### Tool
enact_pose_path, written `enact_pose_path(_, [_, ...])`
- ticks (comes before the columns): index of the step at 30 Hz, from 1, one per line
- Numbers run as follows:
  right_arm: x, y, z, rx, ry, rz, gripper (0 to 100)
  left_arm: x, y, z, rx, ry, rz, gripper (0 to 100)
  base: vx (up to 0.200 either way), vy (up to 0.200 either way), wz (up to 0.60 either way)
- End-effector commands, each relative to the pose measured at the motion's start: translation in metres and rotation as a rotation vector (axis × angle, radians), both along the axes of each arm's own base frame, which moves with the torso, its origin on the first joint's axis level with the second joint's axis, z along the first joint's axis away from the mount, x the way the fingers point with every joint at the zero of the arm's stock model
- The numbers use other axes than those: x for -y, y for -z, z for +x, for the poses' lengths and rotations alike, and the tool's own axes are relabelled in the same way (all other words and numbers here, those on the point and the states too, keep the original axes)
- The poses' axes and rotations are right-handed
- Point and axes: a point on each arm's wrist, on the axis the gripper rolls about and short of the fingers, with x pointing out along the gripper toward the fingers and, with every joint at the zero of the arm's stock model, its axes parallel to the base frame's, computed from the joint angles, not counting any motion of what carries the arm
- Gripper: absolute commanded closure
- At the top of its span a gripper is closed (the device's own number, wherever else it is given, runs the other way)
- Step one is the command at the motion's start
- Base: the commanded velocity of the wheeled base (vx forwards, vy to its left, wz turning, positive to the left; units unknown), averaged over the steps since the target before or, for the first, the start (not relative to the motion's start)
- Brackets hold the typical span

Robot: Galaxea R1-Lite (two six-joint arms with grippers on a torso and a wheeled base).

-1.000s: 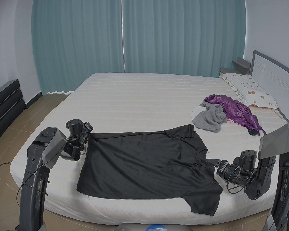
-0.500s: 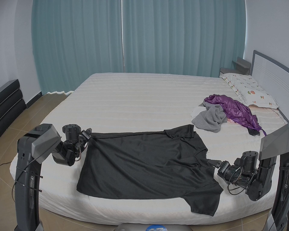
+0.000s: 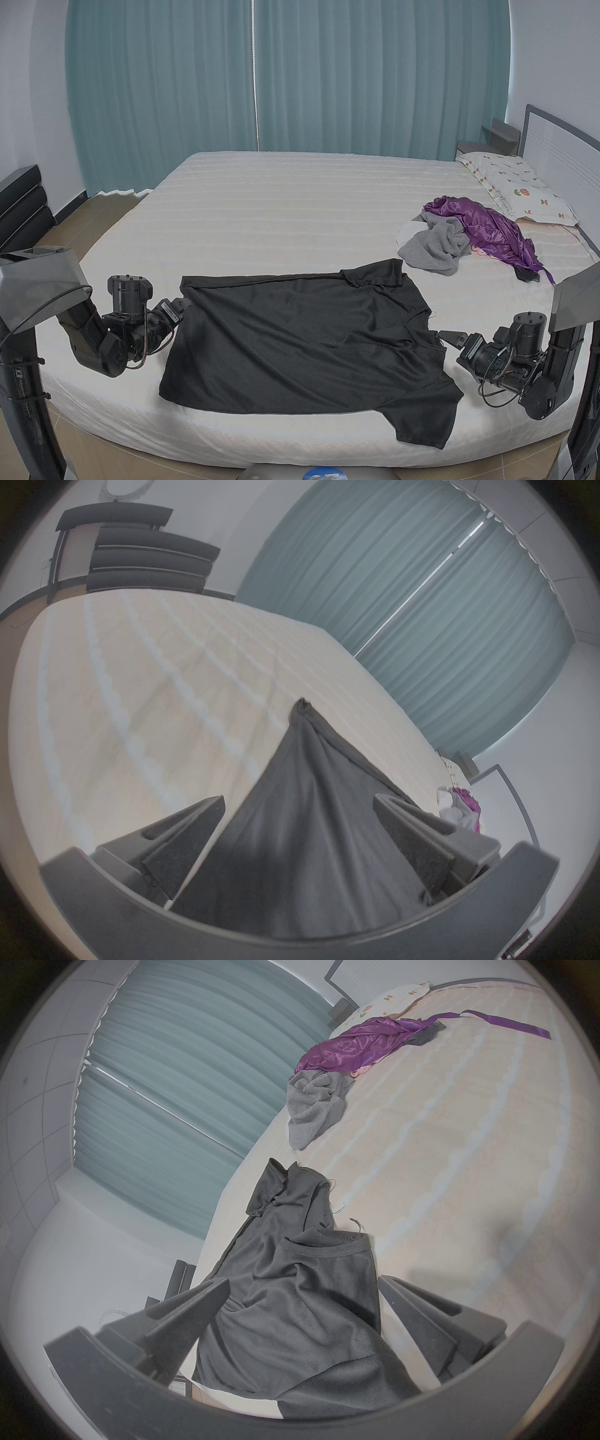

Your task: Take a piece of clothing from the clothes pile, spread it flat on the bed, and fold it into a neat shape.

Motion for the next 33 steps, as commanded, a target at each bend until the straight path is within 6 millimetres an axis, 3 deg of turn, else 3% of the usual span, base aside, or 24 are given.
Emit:
enact_pose_path(1, [-0.001, -0.008, -0.005, 0.025, -0.011, 0.005, 0, 0.013, -0.016, -0.037, -0.019, 0.046, -0.028, 0, -0.2, 0.0, 0.0])
enact_pose_path(16, [-0.005, -0.007, -0.007, 0.015, -0.026, 0.009, 0, 0.024, -0.012, -0.057, -0.06, 0.07, -0.102, 0, 0.0, 0.0, 0.0])
enact_pose_path(24, [-0.005, -0.007, -0.009, 0.011, -0.028, 0.007, 0, 0.028, -0.02, -0.065, -0.045, 0.077, -0.116, 0, 0.0, -0.2, 0.0])
enact_pose_path(28, [-0.005, -0.008, -0.009, 0.013, -0.027, 0.006, 0, 0.025, -0.021, -0.08, -0.066, 0.079, -0.109, 0, 0.0, -0.2, 0.0])
enact_pose_path(33, [-0.006, -0.007, -0.009, 0.01, -0.031, 0.006, 0, 0.018, -0.016, -0.095, -0.113, 0.068, -0.101, 0, 0.0, 0.0, 0.0])
